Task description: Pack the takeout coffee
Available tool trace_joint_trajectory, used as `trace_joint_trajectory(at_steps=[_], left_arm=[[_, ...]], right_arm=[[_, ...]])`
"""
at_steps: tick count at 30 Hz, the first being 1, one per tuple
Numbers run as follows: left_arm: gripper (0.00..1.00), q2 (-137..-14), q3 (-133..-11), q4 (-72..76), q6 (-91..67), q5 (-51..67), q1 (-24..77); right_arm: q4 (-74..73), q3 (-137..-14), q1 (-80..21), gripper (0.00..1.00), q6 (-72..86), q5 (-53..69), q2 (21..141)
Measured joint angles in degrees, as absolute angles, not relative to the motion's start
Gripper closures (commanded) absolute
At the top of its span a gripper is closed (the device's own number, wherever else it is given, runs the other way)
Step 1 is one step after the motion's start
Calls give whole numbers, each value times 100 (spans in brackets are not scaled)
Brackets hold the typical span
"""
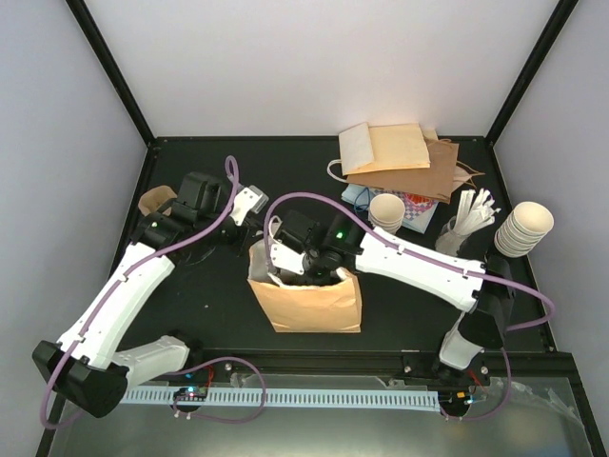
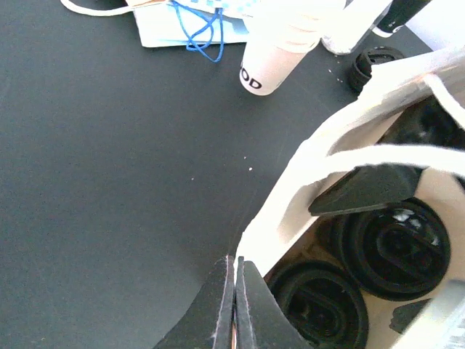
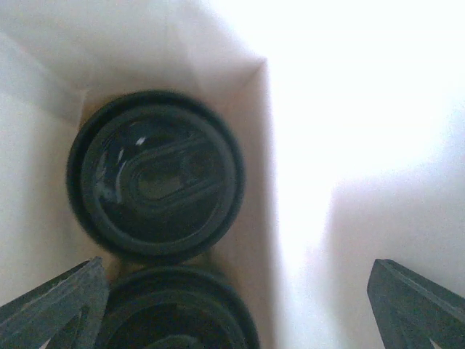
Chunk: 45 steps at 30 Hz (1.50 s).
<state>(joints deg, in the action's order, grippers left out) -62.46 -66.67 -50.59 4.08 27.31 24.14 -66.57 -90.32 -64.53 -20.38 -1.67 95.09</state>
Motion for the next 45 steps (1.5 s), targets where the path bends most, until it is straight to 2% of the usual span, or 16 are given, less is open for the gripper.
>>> trace_joint_trajectory(at_steps=[21, 26, 30, 32, 38, 41, 45], left_arm=[[99, -6276, -6866, -5330, 558, 2099, 2451], [98, -6276, -6866, -5321, 541, 1940, 2451], [98, -6276, -6866, -5317, 515, 1844, 2451], [98, -6276, -6869, -5312, 493, 1824, 2451], [98, -6276, -6869, -5277, 436, 1831, 2451], [98, -6276, -6869, -5262, 432, 1844, 2451], [98, -6276, -6869, -5253, 432, 1852, 2451]], right_arm=[[-5461, -8591, -6429, 0, -1415, -945, 7830], [-5675, -8650, -6392, 0, -1007, -1369, 7568], [-6403, -9000, -6222, 6, -373, -1747, 7854], [-6613, -9139, -6141, 15, -187, -1806, 7981], [-7091, -9885, -6075, 85, 467, -1691, 8348], [-7249, -10383, -6075, 98, 725, -1400, 8595], [-7430, -10857, -6075, 99, 1015, -1072, 9133]])
